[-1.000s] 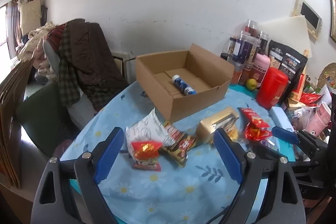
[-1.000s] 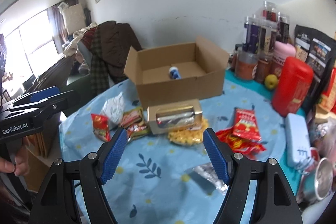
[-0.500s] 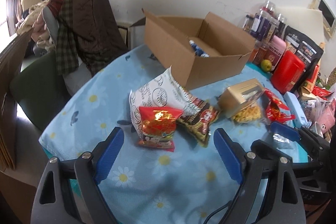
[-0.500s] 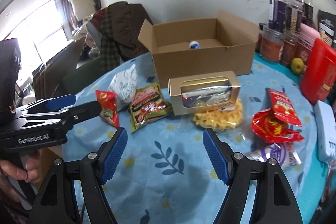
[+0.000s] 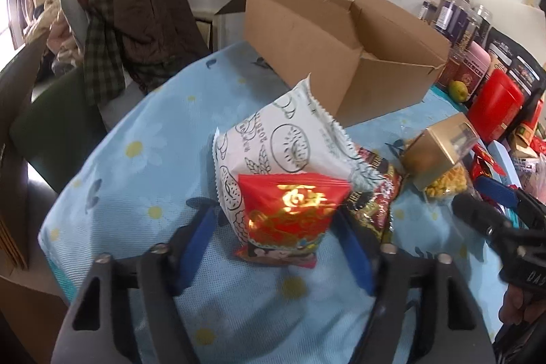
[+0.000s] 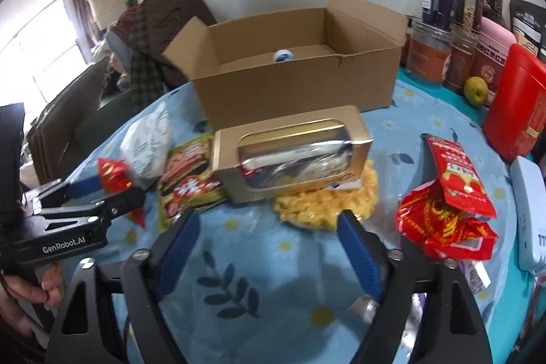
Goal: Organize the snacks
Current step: 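Grasp the red chip bag with the left tool while the right tool grasps the brown nut bag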
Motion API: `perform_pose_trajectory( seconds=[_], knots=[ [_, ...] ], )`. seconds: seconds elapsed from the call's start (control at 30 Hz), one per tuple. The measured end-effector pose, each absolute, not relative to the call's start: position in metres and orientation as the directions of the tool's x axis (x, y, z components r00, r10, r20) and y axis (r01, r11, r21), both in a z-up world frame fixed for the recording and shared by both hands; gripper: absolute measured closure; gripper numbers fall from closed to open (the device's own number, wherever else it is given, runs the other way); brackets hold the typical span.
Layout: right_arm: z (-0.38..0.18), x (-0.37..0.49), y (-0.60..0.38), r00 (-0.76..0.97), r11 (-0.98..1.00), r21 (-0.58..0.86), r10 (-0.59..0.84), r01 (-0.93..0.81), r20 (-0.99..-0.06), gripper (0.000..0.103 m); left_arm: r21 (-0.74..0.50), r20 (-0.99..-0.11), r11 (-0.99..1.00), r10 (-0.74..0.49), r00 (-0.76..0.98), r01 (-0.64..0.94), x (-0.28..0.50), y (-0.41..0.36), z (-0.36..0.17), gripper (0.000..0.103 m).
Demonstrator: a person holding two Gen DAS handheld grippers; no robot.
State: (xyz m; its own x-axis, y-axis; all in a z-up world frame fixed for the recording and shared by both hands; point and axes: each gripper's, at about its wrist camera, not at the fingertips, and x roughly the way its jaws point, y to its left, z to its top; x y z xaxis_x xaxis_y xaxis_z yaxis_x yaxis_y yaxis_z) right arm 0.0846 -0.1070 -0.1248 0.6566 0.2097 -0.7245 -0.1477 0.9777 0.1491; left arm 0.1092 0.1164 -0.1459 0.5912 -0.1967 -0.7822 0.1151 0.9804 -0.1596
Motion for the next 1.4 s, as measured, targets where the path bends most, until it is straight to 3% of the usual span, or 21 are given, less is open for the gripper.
perform_pose_trajectory(
  seconds=[0.03,0.1,0.13,0.6,1.07,1.27,1.4],
  knots=[
    [-0.125,0.087,-0.109,0.659,0.978,0.154,0.207,-0.138,-0.723,0.015,-0.164,-0.784,0.979,-0.202,0.586,0.117,0.111,0.117,-0.148,0.047],
    [-0.127,0.092,-0.113,0.652,0.979,0.166,0.204,-0.12,-0.73,0.001,-0.16,-0.785,0.979,-0.202,0.586,0.123,0.113,0.116,-0.15,0.059],
    [-0.128,0.094,-0.114,0.649,0.978,0.171,0.208,-0.121,-0.732,0.001,-0.149,-0.78,0.981,-0.195,0.595,0.126,0.113,0.116,-0.15,0.062],
    [-0.129,0.088,-0.073,0.576,0.933,0.228,0.353,-0.28,-0.737,0.001,-0.202,-0.766,0.972,-0.231,0.599,0.117,0.098,0.142,-0.133,0.063],
    [-0.133,0.128,-0.018,0.56,0.895,0.06,0.327,-0.442,-0.761,0.001,-0.233,-0.762,0.97,-0.224,0.607,0.067,0.099,0.173,-0.133,0.063],
    [-0.152,0.149,-0.006,0.466,0.868,0.062,0.324,-0.493,-0.823,0.009,-0.226,-0.768,0.972,-0.221,0.601,0.069,0.099,0.172,-0.134,0.063],
    [-0.157,0.148,-0.005,0.46,0.874,0.029,0.284,-0.486,-0.842,0.034,-0.237,-0.771,0.969,-0.235,0.592,0.075,0.098,0.17,-0.134,0.063]
  ],
)
